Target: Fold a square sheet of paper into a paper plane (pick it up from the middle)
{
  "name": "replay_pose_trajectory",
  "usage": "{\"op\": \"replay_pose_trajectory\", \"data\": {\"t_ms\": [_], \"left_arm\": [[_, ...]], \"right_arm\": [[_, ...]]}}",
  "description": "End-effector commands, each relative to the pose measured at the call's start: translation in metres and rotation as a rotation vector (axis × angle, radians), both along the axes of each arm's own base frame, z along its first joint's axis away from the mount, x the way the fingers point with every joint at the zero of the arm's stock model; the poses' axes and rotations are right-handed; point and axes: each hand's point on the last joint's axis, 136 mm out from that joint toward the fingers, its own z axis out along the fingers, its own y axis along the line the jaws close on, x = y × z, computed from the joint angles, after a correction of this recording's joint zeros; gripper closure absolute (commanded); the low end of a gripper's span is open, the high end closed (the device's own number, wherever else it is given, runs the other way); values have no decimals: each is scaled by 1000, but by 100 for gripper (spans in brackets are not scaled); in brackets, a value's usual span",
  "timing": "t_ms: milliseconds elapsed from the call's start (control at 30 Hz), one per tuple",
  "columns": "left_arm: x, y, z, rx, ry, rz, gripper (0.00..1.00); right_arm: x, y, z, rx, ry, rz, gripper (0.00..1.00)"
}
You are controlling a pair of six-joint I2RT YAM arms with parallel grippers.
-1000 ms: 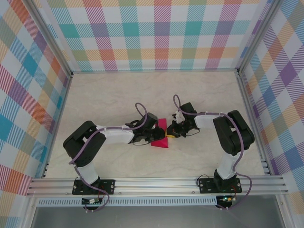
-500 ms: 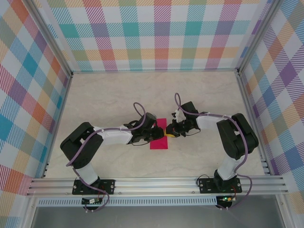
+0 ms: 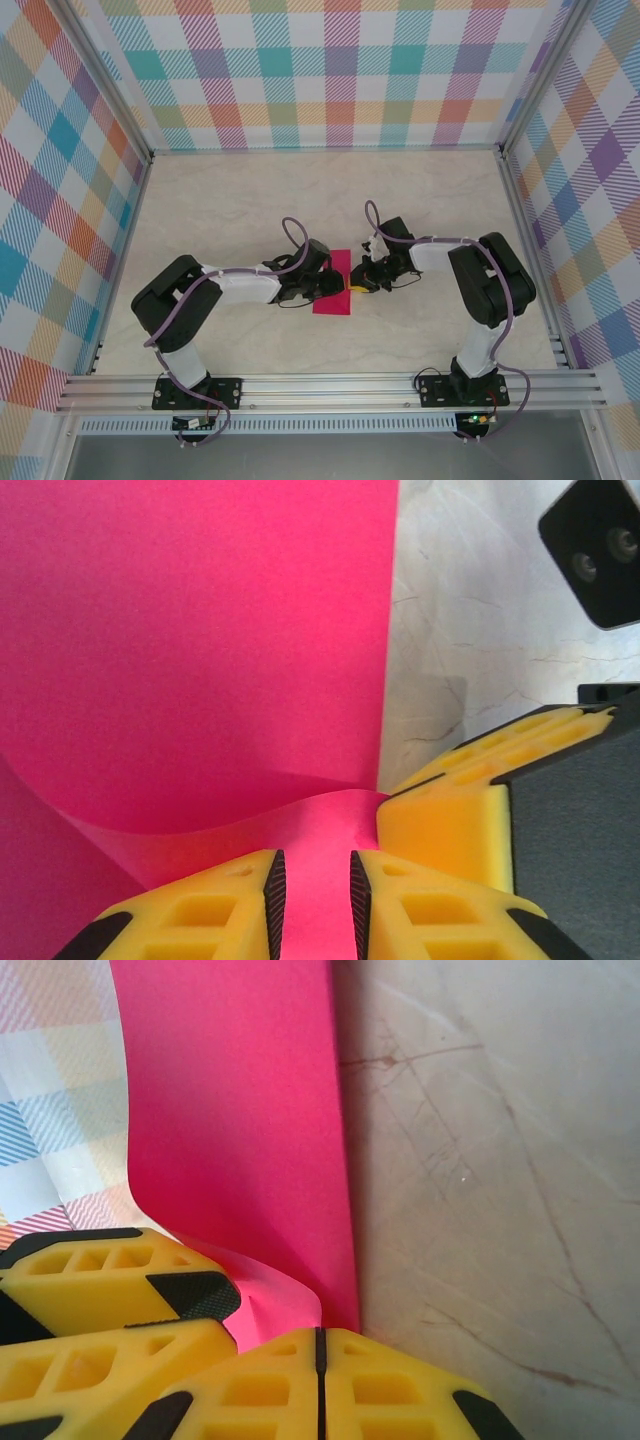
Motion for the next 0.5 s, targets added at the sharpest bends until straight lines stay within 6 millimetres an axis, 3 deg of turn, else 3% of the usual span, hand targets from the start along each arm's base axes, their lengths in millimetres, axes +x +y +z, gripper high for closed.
{"op": "replay_pose_trajectory", "data": {"t_ms": [0, 467], "left_arm": [[1, 4, -5, 41, -1, 4, 74], [0, 8, -8, 55, 3, 10, 74]], "right_arm": [[4, 4, 1, 0, -10, 14, 92], [10, 6, -2, -4, -14, 17, 92]]}}
